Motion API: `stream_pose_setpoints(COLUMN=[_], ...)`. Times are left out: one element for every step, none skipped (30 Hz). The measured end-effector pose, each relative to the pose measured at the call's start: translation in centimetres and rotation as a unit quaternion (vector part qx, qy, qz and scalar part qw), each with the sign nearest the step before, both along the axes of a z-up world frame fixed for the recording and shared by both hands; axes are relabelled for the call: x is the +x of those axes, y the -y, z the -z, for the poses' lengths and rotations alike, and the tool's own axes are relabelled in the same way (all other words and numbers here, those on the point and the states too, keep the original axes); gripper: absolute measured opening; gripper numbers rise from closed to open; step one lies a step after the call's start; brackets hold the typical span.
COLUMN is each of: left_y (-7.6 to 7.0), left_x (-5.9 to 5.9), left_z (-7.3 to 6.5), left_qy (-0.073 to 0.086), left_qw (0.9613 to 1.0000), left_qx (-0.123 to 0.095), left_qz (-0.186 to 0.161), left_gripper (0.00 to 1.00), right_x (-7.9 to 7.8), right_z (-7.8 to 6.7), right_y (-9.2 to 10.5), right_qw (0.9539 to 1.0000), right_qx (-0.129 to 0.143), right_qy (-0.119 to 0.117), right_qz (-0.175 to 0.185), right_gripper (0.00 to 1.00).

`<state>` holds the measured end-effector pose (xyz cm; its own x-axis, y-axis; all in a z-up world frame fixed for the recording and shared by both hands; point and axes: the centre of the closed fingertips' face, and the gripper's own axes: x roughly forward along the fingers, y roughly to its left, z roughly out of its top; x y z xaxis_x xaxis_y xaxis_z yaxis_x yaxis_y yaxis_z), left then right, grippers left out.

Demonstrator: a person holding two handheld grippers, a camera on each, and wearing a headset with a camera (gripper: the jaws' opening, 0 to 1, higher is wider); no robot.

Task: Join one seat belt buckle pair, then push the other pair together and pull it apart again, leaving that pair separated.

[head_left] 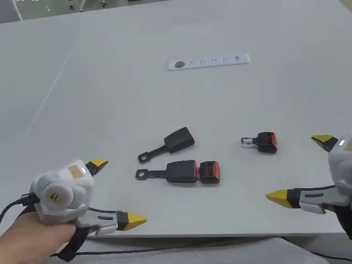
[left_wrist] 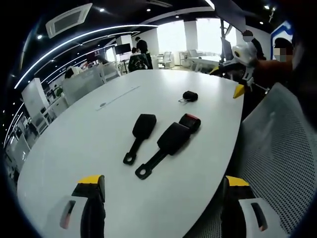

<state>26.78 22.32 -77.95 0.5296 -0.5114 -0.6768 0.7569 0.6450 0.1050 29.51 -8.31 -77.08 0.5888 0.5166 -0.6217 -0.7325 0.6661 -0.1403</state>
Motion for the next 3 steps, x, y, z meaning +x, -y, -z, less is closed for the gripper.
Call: stream_pose_setpoints(left_y=[-0.04, -0.05, -0.07], left_x=[0.01, 0.01, 0.01], left_z=[0.04, 0.03, 0.05], left_qy=[0.000, 0.000, 0.000], left_qw=[1.0000, 1.0000, 1.0000], left_qx=[0.001, 0.001, 0.001], left_qz=[0.000, 0.001, 0.002], left_gripper=[1.00, 1.00, 1.00], right_x=[-0.10, -0.16, -0.20], right_z=[0.09, 0.16, 0.24], right_y=[-0.15, -0.22, -0.27], right_qw=[1.0000, 1.0000, 1.0000], right_qx=[0.000, 0.000, -0.001], right_qy=[-0.001, -0.002, -0.003], right_qz=[-0.001, -0.002, -0.002], right_gripper=[1.00, 1.00, 1.00])
